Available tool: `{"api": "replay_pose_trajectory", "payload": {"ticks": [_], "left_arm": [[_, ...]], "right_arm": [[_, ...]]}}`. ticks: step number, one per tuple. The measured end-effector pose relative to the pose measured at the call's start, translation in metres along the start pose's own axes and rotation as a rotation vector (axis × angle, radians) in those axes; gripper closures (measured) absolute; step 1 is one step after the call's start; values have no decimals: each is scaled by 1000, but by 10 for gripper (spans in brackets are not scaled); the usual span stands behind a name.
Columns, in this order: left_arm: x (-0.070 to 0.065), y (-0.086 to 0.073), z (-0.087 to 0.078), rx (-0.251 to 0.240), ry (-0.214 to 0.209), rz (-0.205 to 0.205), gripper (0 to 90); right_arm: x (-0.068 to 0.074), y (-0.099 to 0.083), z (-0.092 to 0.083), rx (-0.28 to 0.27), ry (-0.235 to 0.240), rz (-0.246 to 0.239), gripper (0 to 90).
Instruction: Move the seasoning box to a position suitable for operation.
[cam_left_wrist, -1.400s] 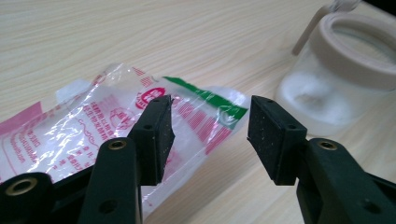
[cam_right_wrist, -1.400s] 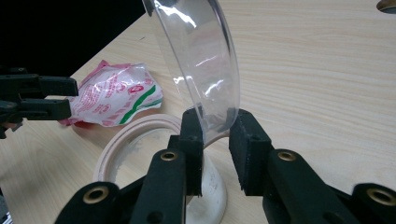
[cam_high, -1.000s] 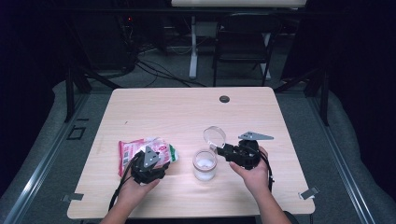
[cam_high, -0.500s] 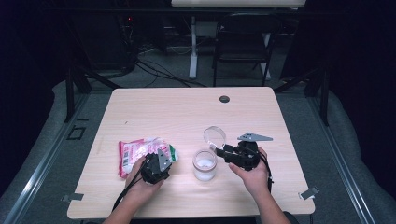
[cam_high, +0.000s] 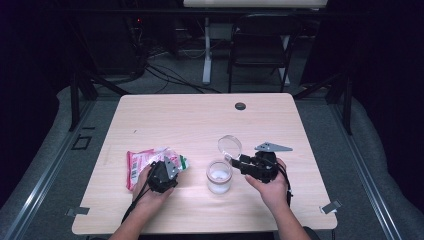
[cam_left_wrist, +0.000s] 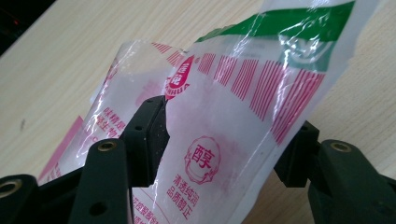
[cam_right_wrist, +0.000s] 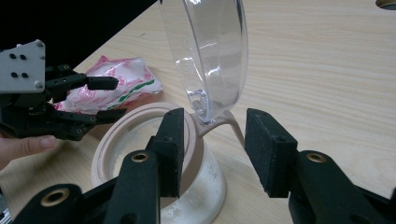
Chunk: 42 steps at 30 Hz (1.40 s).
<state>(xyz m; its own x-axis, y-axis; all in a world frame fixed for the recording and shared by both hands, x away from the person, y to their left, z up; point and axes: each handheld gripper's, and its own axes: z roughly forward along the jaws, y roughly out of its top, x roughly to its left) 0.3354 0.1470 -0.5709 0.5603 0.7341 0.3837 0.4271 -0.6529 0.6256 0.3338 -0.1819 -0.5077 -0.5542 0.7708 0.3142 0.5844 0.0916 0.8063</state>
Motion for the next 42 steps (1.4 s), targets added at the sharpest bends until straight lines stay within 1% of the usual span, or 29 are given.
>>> {"api": "replay_pose_trajectory", "payload": {"ticks": [1, 4, 6, 9, 10, 11, 12, 13, 16, 18, 20, 22, 25, 26, 27, 29, 30, 31, 32, 33, 38, 42], "left_arm": [[2, -1, 1, 0, -13, -28, 438], [7, -5, 2, -5, -18, -57, 460], [8, -7, 3, -12, -23, -90, 480], [9, -9, 5, -19, -14, -120, 503], [9, -10, 5, -21, -14, -120, 505], [9, -10, 6, -28, 2, -109, 509], [9, -11, 7, -27, 6, -100, 509], [8, -11, 8, -32, 5, -104, 506], [10, -11, 8, -35, -17, -99, 474], [10, -11, 8, -31, -21, -109, 469], [9, -12, 8, -30, -30, -132, 491], [10, -13, 7, -36, -32, -130, 512], [12, -14, 6, -48, -30, -138, 524], [13, -14, 5, -49, -40, -139, 542], [14, -14, 4, -58, -41, -147, 555], [16, -14, 2, -74, -41, -161, 610], [17, -14, 0, -83, -43, -174, 632], [19, -15, -2, -92, -58, -196, 653], [20, -15, -2, -97, -61, -210, 695], [21, -15, -3, -97, -59, -213, 717], [25, -13, -8, -105, -43, -244, 796], [29, -12, -13, -114, -62, -281, 841]], "right_arm": [[0, 0, 0, 1, 0, -2, 580], [0, 0, 0, -1, 3, 1, 580], [0, 0, 0, -8, 3, 11, 579], [-1, -1, 0, -11, 7, 16, 577], [-1, -1, 0, -13, 8, 19, 577], [-1, -1, 0, -15, 8, 20, 575], [-1, -1, 0, -15, 7, 19, 574], [-1, -1, 0, -16, 8, 20, 573], [-2, -1, -1, -13, 9, 26, 569], [-2, -1, -1, -16, 11, 32, 567], [-3, -1, -1, -13, 9, 33, 566], [-3, -1, 0, -15, 11, 37, 565], [-2, -2, 0, -14, 12, 37, 560], [-2, -2, 0, -16, 11, 41, 557], [-2, -2, 1, -17, 12, 43, 554], [-3, -2, 1, -17, 12, 46, 553], [-3, -2, 1, -19, 12, 47, 553], [-3, -2, 1, -19, 13, 47, 553], [-3, -2, 1, -21, 14, 48, 553], [-3, -2, 1, -21, 13, 48, 553], [-2, -2, 0, -23, 10, 43, 553], [-2, -2, 0, -23, 11, 39, 552]]}}
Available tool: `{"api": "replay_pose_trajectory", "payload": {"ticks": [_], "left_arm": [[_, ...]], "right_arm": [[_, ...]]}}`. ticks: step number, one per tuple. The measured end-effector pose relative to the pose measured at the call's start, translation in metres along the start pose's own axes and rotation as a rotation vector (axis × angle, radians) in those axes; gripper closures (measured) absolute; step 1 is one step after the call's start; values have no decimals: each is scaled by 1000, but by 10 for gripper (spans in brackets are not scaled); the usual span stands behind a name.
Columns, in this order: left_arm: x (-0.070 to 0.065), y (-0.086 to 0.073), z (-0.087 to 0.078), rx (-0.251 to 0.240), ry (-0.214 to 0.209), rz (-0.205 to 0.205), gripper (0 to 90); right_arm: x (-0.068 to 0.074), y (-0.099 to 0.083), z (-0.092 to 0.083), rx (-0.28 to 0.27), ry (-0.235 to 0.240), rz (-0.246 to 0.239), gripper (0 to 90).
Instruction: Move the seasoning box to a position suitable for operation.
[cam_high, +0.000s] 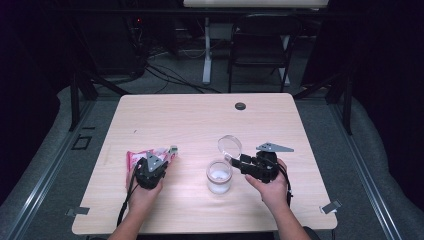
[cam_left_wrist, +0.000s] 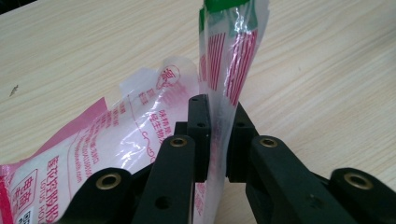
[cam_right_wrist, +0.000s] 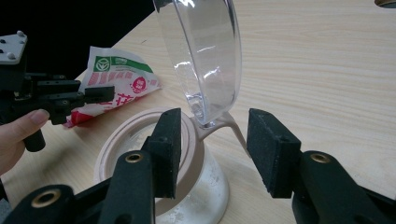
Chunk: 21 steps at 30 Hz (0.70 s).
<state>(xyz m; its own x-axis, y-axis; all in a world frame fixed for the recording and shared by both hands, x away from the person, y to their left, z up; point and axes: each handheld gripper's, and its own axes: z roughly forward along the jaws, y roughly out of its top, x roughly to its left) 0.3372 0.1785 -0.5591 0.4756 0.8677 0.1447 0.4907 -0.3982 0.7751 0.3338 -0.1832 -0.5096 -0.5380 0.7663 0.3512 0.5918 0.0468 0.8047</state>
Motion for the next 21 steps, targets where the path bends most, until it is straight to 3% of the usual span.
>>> {"api": "replay_pose_trajectory", "payload": {"ticks": [9, 16, 21], "left_arm": [[13, 2, -7, -29, -74, -105, 881], [22, 5, -15, -53, -127, -146, 877], [29, 7, -25, -92, -127, -163, 879]], "right_arm": [[-1, 0, 0, 2, -5, -2, 552], [-1, 0, -1, -6, -4, -2, 552], [2, 1, -2, -17, 10, -25, 549]]}}
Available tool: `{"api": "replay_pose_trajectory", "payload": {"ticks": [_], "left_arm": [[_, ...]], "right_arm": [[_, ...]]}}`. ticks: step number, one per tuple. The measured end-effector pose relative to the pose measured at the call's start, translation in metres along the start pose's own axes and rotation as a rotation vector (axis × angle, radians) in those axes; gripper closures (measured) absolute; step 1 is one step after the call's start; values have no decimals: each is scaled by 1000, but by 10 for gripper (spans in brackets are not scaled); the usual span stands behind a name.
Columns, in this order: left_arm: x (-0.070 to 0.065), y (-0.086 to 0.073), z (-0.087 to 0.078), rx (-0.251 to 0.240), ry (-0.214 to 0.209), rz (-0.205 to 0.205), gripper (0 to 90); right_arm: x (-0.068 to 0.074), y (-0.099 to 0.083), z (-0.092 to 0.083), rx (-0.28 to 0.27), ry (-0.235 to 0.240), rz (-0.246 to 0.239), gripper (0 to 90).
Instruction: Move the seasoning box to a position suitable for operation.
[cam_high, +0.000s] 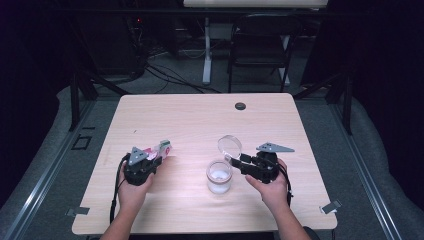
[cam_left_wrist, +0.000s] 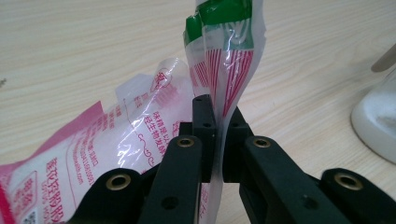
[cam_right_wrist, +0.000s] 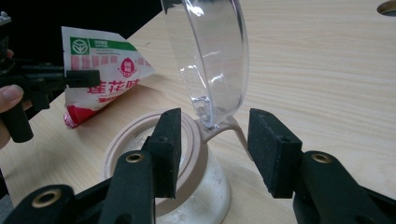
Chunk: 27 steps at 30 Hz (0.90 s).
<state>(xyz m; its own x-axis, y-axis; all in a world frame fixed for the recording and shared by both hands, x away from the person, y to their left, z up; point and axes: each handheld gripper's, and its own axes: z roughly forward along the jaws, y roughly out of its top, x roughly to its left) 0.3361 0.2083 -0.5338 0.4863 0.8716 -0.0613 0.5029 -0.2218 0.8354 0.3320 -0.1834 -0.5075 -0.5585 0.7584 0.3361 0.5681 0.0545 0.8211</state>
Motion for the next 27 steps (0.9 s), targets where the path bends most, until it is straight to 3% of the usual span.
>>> {"api": "replay_pose_trajectory", "payload": {"ticks": [16, 27], "left_arm": [[12, 14, -39, -65, 57, 45, 883], [29, 33, -54, -61, 61, 60, 892]], "right_arm": [[6, 3, -3, -11, -10, -76, 533], [5, 3, -5, -21, -38, -91, 523]]}}
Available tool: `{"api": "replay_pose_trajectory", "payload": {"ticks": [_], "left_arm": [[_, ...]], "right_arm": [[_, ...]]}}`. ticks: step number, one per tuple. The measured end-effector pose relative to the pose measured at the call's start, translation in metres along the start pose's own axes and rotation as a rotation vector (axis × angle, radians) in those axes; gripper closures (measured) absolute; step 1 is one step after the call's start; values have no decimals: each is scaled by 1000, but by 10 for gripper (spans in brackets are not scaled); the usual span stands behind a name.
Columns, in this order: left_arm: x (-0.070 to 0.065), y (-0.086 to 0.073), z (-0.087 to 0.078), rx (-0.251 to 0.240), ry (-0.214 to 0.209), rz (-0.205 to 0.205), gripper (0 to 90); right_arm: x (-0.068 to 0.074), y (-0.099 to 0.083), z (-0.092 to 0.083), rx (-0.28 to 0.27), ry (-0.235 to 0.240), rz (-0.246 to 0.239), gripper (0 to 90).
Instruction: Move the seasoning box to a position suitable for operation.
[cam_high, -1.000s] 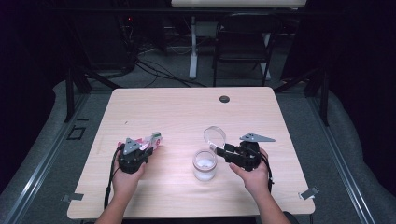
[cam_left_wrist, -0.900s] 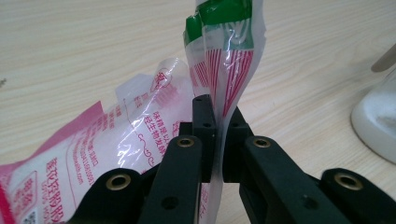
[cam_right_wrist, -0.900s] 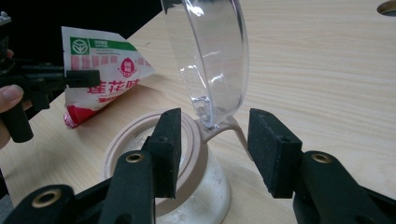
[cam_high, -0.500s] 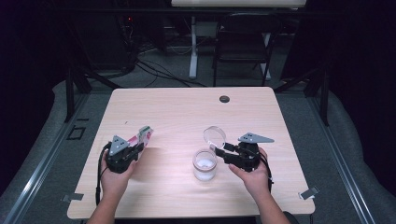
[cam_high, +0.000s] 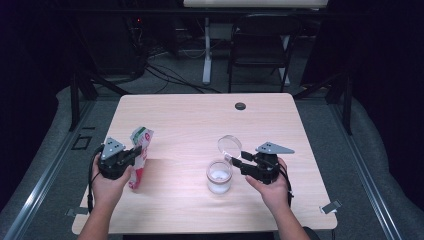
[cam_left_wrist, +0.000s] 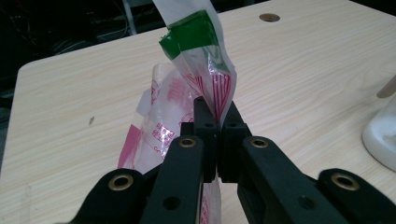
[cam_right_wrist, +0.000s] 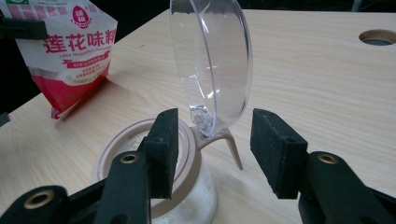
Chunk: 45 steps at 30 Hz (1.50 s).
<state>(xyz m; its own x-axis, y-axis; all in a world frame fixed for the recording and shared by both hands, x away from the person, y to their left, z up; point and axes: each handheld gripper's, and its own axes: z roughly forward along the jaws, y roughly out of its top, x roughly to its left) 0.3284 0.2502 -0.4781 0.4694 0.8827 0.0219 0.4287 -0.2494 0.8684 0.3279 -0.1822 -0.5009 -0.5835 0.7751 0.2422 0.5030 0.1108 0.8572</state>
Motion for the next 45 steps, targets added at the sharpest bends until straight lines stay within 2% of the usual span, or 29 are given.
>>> {"api": "replay_pose_trajectory", "payload": {"ticks": [4, 11, 14, 18, 26, 32, 35, 37, 41, 45], "left_arm": [[8, 13, -3, -3, 10, 5, 893], [21, 37, -6, -10, 16, 1, 896], [21, 44, -5, -12, 3, -1, 896], [13, 54, -4, -23, -45, 11, 896], [-24, 69, -2, -36, -153, 86, 896], [-50, 63, 3, -34, -261, 133, 895], [-63, 52, 5, -28, -314, 145, 895], [-71, 43, 5, -39, -366, 149, 895], [-80, 29, -1, -40, -396, 163, 893], [-78, 15, -4, -35, -423, 134, 891]], "right_arm": [[-1, -1, 0, 0, 18, 29, 557], [-2, -1, -2, -25, 32, 31, 577], [-3, -1, -4, -38, 32, 37, 601], [-5, 0, -7, -56, 33, 41, 629], [-7, 2, -12, -87, 46, 51, 649], [-5, 3, -16, -107, 40, 36, 649], [-4, 4, -17, -123, 46, 35, 649], [-3, 4, -17, -125, 47, 31, 648], [1, 5, -19, -136, 52, 17, 644], [12, 10, -25, -163, 56, -38, 651]]}}
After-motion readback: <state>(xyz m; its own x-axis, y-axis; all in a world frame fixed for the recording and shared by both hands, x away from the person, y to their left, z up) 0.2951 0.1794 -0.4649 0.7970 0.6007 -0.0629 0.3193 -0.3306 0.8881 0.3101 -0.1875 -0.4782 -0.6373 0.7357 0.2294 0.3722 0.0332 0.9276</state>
